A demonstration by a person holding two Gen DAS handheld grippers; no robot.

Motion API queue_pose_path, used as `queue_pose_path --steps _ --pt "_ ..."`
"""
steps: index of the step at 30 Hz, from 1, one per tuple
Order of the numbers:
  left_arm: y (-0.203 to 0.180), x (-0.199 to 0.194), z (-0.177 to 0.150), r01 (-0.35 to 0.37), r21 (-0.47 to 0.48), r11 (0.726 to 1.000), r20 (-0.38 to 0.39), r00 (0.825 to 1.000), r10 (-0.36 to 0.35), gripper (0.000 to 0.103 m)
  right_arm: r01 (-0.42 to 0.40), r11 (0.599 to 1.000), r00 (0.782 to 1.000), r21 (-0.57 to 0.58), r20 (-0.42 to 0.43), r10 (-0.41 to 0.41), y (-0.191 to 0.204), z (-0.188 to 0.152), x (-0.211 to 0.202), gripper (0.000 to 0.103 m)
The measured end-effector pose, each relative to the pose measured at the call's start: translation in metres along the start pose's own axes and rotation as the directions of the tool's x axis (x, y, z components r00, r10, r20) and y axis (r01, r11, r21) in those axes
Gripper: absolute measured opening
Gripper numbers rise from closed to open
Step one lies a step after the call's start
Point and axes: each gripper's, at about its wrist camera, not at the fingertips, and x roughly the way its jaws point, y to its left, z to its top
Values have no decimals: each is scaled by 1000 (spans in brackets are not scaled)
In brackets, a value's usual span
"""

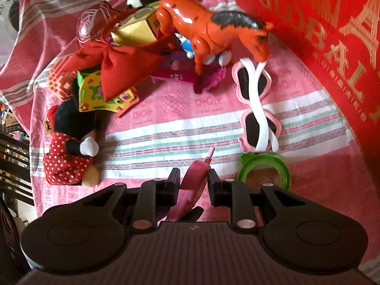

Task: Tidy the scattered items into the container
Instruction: 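Close the right gripper on the pink toy and lift it, then carry the pink toy into the red box and open the right gripper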

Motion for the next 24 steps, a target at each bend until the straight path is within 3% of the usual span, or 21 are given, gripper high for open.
queue_pose_path --steps 13,17,24 --pt "-14 -33 24 -65 -36 997 76 995 68 14 -30 996 998 -86 57 35 9 17 -33 28" --pt "-15 -30 21 -77 -50 996 75 994 80 14 -39 994 998 -99 44 44 10 17 -32 27" --pt "-13 -10 8 -20 -121 992 17 1000 22 13 -28 997 999 -65 -46 25 0 7 -8 28"
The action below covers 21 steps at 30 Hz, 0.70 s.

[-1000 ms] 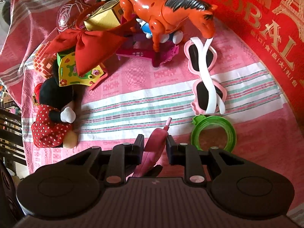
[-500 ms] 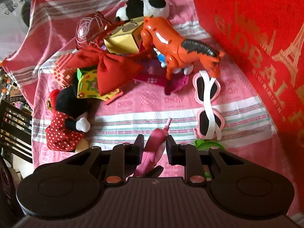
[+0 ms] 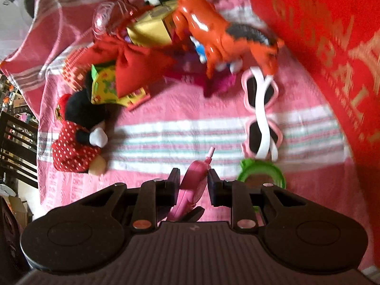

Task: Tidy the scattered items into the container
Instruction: 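Carry the pink toy into the red box and open the right gripper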

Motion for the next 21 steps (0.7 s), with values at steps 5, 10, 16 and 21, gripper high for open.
queue_pose_path --steps 5,10,16,21 --pt "-3 -12 6 -46 11 999 40 998 45 13 -23 999 999 -23 29 23 4 1 -12 28" --pt "-16 -32 24 -115 69 991 118 987 107 13 -34 997 994 -63 105 41 9 13 -41 27" --pt "-39 -71 67 -172 138 975 257 957 133 13 -34 993 962 -110 267 63 12 31 -103 28" --pt "-74 -101 112 -167 237 957 387 920 65 14 1 994 898 -105 437 46 -4 39 -171 28"
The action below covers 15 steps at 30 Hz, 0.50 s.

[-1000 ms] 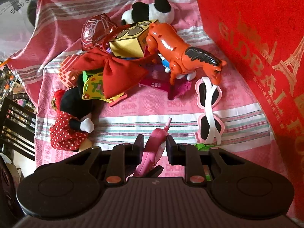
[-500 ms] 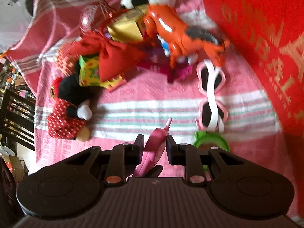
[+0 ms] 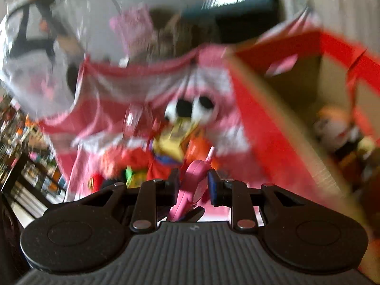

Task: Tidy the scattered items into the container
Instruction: 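Carry the pink toy into the red box and open the right gripper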

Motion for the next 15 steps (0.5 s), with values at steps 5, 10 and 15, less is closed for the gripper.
queue_pose_path --steps 5,10,15 --pt "-40 5 58 84 128 988 105 990 -97 14 114 993 983 7 147 -114 -34 22 -59 28" --pt "-92 21 98 205 228 952 142 960 -241 14 254 966 944 54 204 -260 -77 25 -102 28" --pt "-138 48 108 349 261 900 68 923 -378 15 322 935 925 150 162 -345 -125 7 -117 28"
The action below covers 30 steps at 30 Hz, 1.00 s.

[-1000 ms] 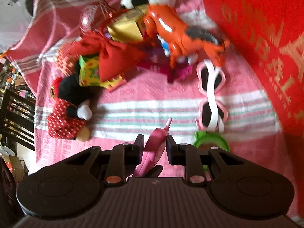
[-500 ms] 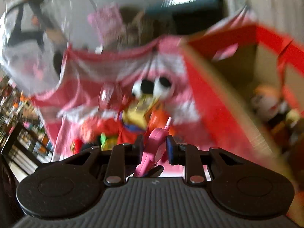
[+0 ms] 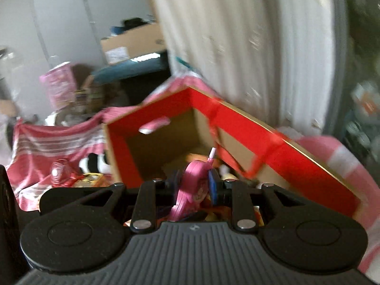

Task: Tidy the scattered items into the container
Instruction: 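Carry the pink toy into the red box and open the right gripper, then move the right gripper back toward the toys on the cloth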

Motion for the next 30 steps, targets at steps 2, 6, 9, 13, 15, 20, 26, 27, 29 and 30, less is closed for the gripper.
queue_pose_path --steps 2,6,9,13,15,20,26,27,29,30 --pt "-9 14 0 39 5 999 -26 999 -39 15 18 999 999 33 -29 -18 -16 -8 4 29" --pt "-19 37 -3 85 22 996 -83 993 -83 24 40 996 996 76 -87 -33 -36 -18 15 33" --pt "-14 42 -4 109 -6 994 -103 989 -109 75 63 991 995 118 -89 -53 -49 -22 13 65" --pt "-9 34 -6 41 -28 999 -54 998 -42 90 58 989 997 136 -60 -50 -55 -23 14 68" --pt "-1 34 -8 19 -48 999 -63 998 -22 90 48 989 997 139 -64 -39 -56 -23 16 68" --pt "13 29 -13 -31 -71 997 -81 996 25 90 22 990 997 142 -73 -12 -48 -23 25 68" --pt "31 14 -19 -63 -86 994 -78 995 56 91 10 989 997 148 -80 2 -34 -25 30 73" --pt "34 9 -19 -71 -89 993 -80 995 63 91 7 988 997 152 -79 5 -33 -26 31 73" --pt "37 0 -20 -83 -95 992 -87 993 74 91 -3 987 997 159 -74 15 -30 -28 32 73" --pt "40 -4 -21 -93 -94 991 -91 992 85 91 -8 987 997 164 -71 20 -28 -29 32 73"
